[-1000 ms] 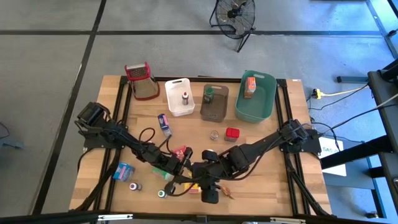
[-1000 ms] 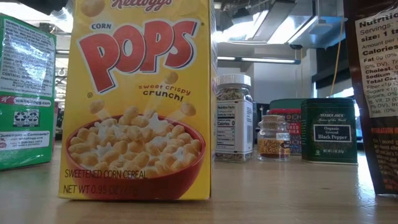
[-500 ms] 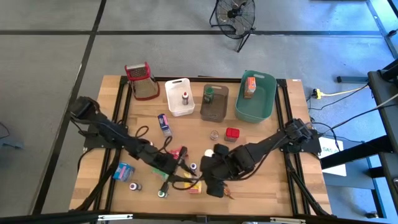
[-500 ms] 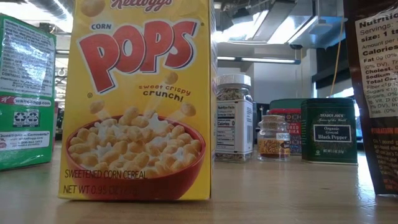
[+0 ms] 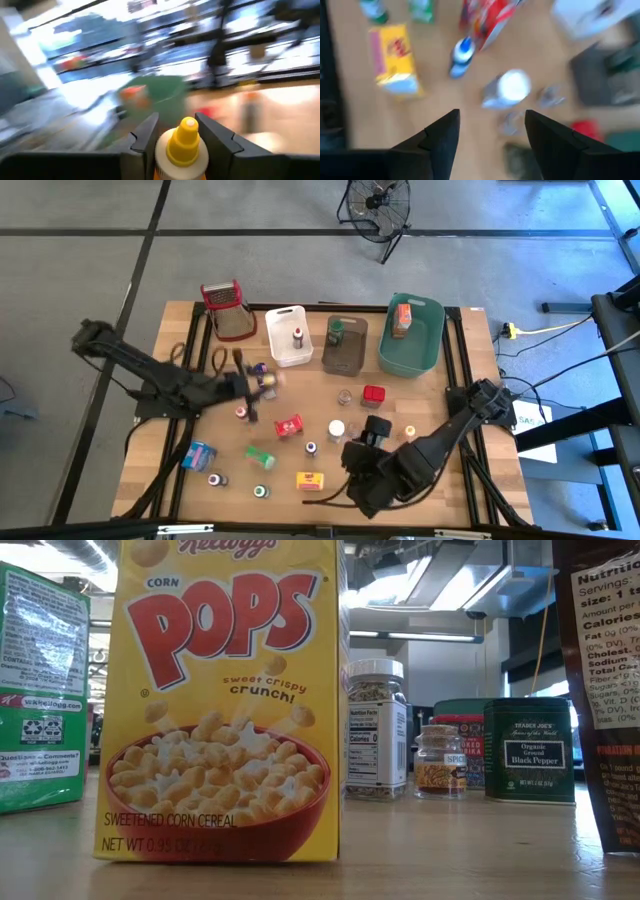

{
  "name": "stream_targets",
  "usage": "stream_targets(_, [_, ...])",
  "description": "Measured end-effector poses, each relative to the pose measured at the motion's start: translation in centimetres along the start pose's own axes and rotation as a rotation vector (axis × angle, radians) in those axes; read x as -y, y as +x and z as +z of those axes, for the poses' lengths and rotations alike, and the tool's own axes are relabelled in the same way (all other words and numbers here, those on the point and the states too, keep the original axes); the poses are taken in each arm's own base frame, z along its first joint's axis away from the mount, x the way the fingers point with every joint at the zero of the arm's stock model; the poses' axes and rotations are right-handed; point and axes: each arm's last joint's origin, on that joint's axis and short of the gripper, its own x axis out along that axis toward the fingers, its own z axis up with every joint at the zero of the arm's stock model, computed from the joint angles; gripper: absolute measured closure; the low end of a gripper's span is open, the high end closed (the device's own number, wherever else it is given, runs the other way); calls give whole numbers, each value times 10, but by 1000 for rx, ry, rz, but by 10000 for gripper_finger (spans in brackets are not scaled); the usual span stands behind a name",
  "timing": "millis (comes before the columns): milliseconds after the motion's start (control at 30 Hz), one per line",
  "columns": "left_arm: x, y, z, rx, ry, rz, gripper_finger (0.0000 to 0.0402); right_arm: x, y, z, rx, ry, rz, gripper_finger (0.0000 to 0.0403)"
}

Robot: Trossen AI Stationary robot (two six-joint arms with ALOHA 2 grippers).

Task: Pick & Place Kitchen Items
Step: Put the bottom yellow food coloring into the white bin

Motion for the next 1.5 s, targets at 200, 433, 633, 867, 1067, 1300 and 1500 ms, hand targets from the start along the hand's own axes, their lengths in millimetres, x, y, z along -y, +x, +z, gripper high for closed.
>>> stream_targets(200, [-57, 16, -25, -79, -39, 200, 294, 9, 1, 10, 234, -148, -267, 176])
stream_targets(433, [-122, 37, -40, -79, -133, 206, 294, 15, 6, 14, 198, -171, -265, 176])
stream_targets(633, [-170, 50, -65, -123, -198, 196, 294, 18, 5, 14, 220, -240, -333, 176])
stream_targets(867, [-199, 66, -86, -105, -208, 137, 294, 36, 10, 14, 153, -266, -418, 176])
stream_targets(1067, [-207, 85, -116, -192, -252, 137, 294, 54, 23, 19, 127, -320, -499, 176])
stream_targets(1300, [-198, 100, -126, -202, -280, 105, 294, 80, 52, 19, 31, -320, -579, 176])
stream_targets(1500, [-184, 106, -123, -231, -251, 177, 294, 92, 74, 14, -56, -299, -597, 176])
